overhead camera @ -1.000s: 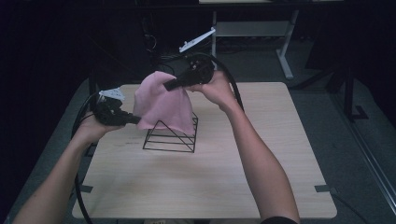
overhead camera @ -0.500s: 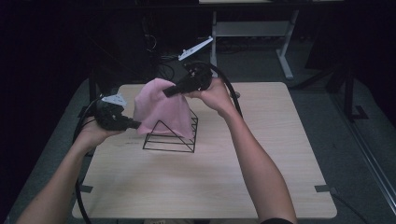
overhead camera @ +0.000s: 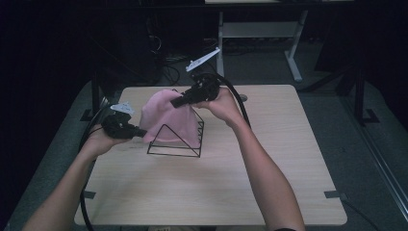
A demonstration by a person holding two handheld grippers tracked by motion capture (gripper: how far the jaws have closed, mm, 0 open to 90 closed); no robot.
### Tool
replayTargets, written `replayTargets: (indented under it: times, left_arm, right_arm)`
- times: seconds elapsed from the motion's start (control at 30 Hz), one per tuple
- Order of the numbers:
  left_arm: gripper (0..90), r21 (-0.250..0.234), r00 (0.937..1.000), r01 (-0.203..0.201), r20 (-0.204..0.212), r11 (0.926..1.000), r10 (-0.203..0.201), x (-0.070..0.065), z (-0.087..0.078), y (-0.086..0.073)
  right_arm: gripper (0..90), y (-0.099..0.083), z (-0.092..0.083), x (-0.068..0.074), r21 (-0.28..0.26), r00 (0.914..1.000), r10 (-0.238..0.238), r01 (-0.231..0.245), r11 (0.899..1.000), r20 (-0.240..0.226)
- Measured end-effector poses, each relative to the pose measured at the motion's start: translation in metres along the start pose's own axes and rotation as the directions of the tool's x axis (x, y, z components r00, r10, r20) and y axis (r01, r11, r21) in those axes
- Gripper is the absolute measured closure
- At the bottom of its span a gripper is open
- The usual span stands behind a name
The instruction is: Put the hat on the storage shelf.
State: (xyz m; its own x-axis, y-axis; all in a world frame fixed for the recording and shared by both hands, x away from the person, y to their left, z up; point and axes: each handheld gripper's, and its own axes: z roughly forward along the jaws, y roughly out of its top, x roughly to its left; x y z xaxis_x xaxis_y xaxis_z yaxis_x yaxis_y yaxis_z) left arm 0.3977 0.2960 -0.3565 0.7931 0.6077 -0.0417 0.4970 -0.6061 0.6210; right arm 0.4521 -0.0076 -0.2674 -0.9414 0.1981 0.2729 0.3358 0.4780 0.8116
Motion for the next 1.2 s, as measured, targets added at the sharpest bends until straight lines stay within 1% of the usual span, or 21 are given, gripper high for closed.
replayTargets:
  times: [0.17, 0.2, 0.23, 0.27, 0.4, 0.43, 0.53, 0.57, 0.63, 0.7, 0.73, 0.77, 0.9, 0.97, 1.0, 1.03, 1.07, 1.1, 1.2]
  left_arm:
    - [83.8, 0.008, 1.0000, 0.007, 0.002, 0.9999, -0.007, 0.001, 0.004, -0.005]
    - [83.8, 0.015, 1.0000, 0.006, 0.002, 0.9999, -0.006, 0.001, 0.005, -0.006]
    - [83.8, 0.018, 1.0000, 0.006, -0.004, 0.9998, -0.006, 0.001, 0.006, -0.006]
    - [83.8, 0.018, 1.0000, 0.006, -0.005, 0.9998, -0.006, 0.001, 0.006, -0.007]
    - [83.8, 0.028, 0.9999, 0.015, -0.001, 0.9995, -0.015, 0.002, 0.009, -0.012]
    - [83.8, 0.028, 0.9998, 0.019, -0.002, 0.9994, -0.019, 0.002, 0.010, -0.013]
    - [83.8, 0.031, 0.9997, 0.024, 0.001, 0.9992, -0.024, 0.003, 0.013, -0.017]
    - [83.8, 0.026, 0.9995, 0.033, 0.002, 0.9991, -0.033, 0.002, 0.015, -0.018]
    - [83.8, 0.038, 0.9995, 0.030, 0.000, 0.9988, -0.030, 0.002, 0.016, -0.018]
    - [83.8, 0.040, 0.9996, 0.029, 0.000, 0.9988, -0.029, 0.002, 0.017, -0.018]
    - [83.8, 0.046, 0.9997, 0.023, -0.002, 0.9987, -0.022, 0.002, 0.018, -0.018]
    - [83.8, 0.048, 0.9996, 0.027, -0.001, 0.9985, -0.027, 0.002, 0.019, -0.018]
    - [83.8, 0.072, 0.9998, 0.019, -0.007, 0.9972, -0.019, 0.003, 0.022, -0.019]
    - [83.8, 0.077, 0.9997, 0.022, -0.011, 0.9968, -0.022, 0.002, 0.025, -0.019]
    - [83.8, 0.086, 0.9998, 0.016, -0.013, 0.9962, -0.015, 0.002, 0.025, -0.019]
    - [83.8, 0.087, 0.9997, 0.021, -0.014, 0.9960, -0.020, 0.002, 0.027, -0.019]
    - [83.8, 0.092, 0.9998, 0.015, -0.014, 0.9956, -0.014, 0.002, 0.027, -0.019]
    - [83.8, 0.089, 0.9997, 0.020, -0.012, 0.9958, -0.019, 0.002, 0.029, -0.020]
    - [83.8, 0.106, 0.9998, 0.019, -0.007, 0.9942, -0.018, 0.003, 0.032, -0.023]
  right_arm:
    - [75.8, -0.006, 0.005, -0.001, 0.008, 0.9999, 0.007, -0.007, 1.000, -0.012]
    - [75.8, -0.007, 0.005, -0.001, 0.011, 0.9999, 0.002, -0.002, 1.000, -0.013]
    - [75.7, -0.008, 0.006, -0.001, 0.015, 0.9999, 0.007, -0.006, 1.000, -0.014]
    - [75.6, -0.008, 0.007, -0.001, 0.013, 0.9999, -0.003, 0.003, 1.000, -0.014]
    - [75.3, -0.012, 0.011, 0.000, 0.018, 0.9998, -0.003, 0.004, 1.000, -0.018]
    - [75.3, -0.013, 0.012, 0.000, 0.024, 0.9997, 0.005, -0.004, 1.000, -0.022]
    - [75.1, -0.016, 0.016, -0.001, 0.037, 0.9997, -0.002, 0.003, 0.999, -0.023]
    - [75.1, -0.016, 0.017, -0.001, 0.040, 0.9997, 0.002, -0.001, 0.999, -0.023]
    - [74.9, -0.018, 0.019, -0.001, 0.047, 0.9997, 0.002, -0.001, 0.999, -0.023]
    - [74.9, -0.019, 0.020, -0.001, 0.051, 0.9996, 0.004, -0.003, 0.999, -0.027]
    - [74.9, -0.019, 0.020, -0.001, 0.055, 0.9996, 0.007, -0.006, 0.998, -0.026]
    - [74.8, -0.020, 0.021, -0.001, 0.056, 0.9997, 0.007, -0.006, 0.998, -0.025]
    - [74.4, -0.023, 0.023, -0.001, 0.066, 0.9996, 0.007, -0.006, 0.998, -0.026]
    - [74.3, -0.024, 0.025, -0.001, 0.061, 0.9995, 0.010, -0.009, 0.998, -0.028]
    - [74.3, -0.026, 0.025, -0.001, 0.063, 0.9996, 0.001, 0.001, 0.998, -0.027]
    - [74.2, -0.027, 0.026, -0.001, 0.064, 0.9995, 0.010, -0.008, 0.998, -0.031]
    - [74.2, -0.028, 0.026, -0.001, 0.067, 0.9995, 0.010, -0.008, 0.998, -0.030]
    - [74.0, -0.029, 0.027, -0.001, 0.070, 0.9995, 0.013, -0.011, 0.997, -0.030]
    - [73.2, -0.031, 0.029, 0.000, 0.079, 0.9994, 0.020, -0.018, 0.997, -0.030]
